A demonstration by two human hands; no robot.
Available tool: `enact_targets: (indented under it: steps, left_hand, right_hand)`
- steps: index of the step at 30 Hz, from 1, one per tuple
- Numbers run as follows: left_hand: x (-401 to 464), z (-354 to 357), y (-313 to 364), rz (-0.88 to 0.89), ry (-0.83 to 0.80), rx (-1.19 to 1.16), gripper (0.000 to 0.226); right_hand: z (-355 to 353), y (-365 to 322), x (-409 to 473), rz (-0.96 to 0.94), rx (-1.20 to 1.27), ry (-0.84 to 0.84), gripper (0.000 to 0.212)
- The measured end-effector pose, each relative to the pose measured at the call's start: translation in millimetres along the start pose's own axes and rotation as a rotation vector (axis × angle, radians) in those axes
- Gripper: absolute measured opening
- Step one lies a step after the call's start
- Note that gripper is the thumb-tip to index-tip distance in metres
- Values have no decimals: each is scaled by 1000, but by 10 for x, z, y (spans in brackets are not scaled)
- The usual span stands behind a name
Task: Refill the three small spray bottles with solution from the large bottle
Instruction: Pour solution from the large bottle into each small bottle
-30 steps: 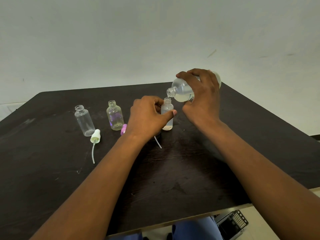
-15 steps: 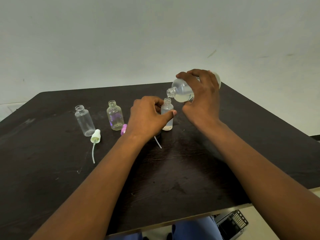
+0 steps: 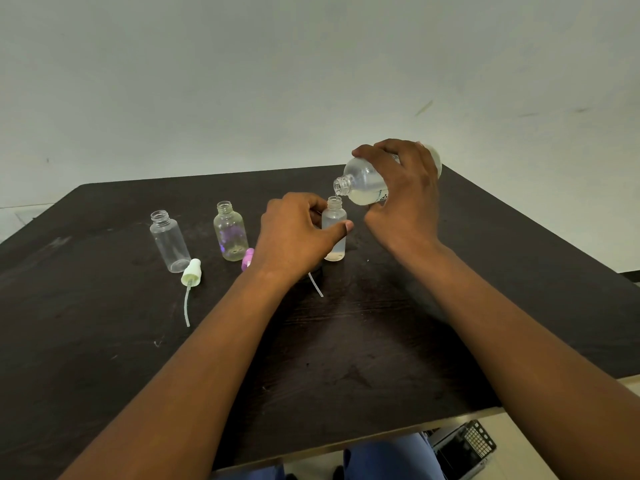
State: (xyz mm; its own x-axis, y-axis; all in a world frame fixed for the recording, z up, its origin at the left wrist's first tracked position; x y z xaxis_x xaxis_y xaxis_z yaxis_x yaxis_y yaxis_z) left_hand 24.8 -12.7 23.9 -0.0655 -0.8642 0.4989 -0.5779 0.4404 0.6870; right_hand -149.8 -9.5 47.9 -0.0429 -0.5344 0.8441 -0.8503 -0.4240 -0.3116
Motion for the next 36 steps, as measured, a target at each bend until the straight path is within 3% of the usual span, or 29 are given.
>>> enact_targets:
  steps: [36]
  left_hand:
    - [-13,-17,38,2,8,11,29]
  right_hand:
    - [0,-14,1,-6,2,-4,70]
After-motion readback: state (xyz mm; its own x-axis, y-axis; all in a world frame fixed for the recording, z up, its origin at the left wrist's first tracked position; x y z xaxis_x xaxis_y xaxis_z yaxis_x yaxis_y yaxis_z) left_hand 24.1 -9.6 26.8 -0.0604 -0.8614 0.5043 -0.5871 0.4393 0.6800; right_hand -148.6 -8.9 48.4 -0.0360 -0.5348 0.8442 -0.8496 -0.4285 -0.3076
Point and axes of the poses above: each hand's wrist, its own x-axis towards the middle knuckle, its own z-axis out of the palm, y = z × x, the point moved 4 cm from there along x, towards the middle knuckle
